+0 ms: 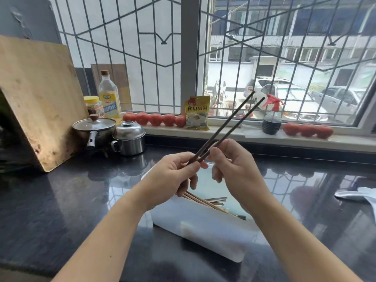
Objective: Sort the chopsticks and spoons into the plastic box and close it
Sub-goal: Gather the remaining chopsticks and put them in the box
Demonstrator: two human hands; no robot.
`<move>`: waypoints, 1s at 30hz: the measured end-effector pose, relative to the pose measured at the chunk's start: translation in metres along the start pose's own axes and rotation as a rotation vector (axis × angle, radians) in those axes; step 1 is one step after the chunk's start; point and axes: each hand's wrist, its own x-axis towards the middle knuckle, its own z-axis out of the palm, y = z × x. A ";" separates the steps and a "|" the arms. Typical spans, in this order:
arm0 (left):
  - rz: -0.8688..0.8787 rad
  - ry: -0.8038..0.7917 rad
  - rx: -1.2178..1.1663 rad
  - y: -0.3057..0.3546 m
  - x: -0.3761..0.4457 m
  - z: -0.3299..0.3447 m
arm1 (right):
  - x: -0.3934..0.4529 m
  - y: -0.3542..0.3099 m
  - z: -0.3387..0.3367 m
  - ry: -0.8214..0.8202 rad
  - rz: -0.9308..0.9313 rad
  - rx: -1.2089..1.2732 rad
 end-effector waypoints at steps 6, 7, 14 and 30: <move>-0.016 0.138 0.000 0.000 0.004 0.003 | 0.002 -0.002 -0.004 0.186 -0.025 0.157; -0.009 0.253 -0.029 -0.001 0.004 0.004 | 0.003 -0.001 -0.008 0.281 -0.017 0.212; 0.049 0.631 -0.445 0.000 0.004 0.006 | 0.003 0.018 0.008 -0.148 0.070 -0.683; 0.024 0.337 -0.106 0.004 -0.002 0.009 | 0.001 0.007 0.012 0.113 -0.102 -0.477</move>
